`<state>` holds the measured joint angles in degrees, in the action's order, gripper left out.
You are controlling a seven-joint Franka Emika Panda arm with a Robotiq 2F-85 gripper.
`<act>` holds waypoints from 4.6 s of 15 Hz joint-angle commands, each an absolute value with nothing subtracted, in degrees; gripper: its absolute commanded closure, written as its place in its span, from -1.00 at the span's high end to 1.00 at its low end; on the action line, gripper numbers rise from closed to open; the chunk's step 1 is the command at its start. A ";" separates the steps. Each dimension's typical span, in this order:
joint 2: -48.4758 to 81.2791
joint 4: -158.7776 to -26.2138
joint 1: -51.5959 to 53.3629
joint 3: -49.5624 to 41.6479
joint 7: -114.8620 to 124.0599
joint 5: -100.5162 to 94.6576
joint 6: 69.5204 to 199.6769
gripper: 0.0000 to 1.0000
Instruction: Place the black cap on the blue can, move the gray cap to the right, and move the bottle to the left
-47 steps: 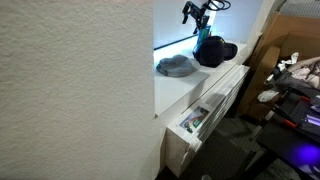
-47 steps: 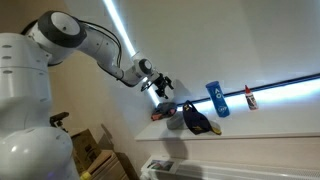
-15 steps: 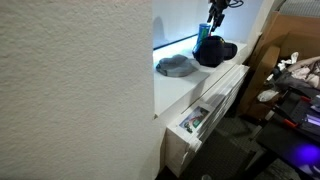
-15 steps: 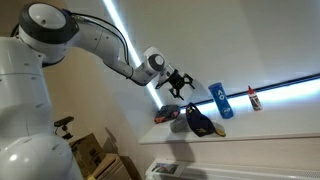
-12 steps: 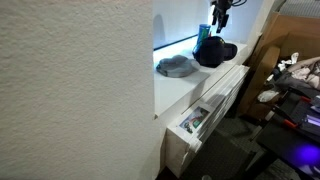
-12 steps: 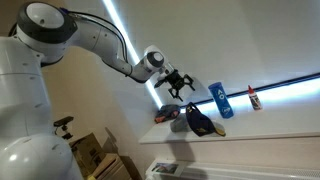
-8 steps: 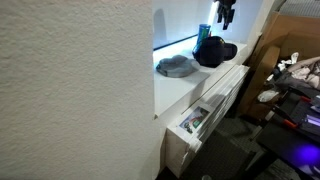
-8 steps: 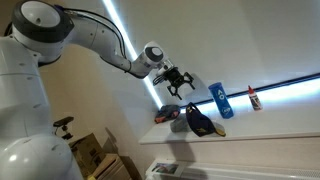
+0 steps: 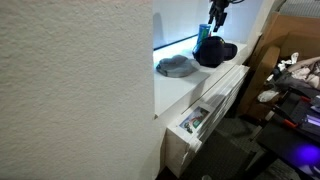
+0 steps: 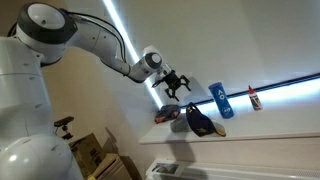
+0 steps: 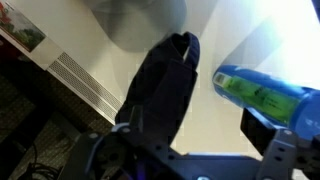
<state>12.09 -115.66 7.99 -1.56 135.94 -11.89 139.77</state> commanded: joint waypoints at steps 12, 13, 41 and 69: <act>13.84 -115.57 8.29 -0.96 137.41 -12.63 132.76 1.00; 13.90 -115.57 8.29 -0.96 137.41 -12.63 132.45 1.00; 16.62 -116.97 8.07 -2.38 139.29 -14.65 133.49 0.05; 26.55 -81.12 -21.08 -7.26 49.02 79.13 107.73 -0.95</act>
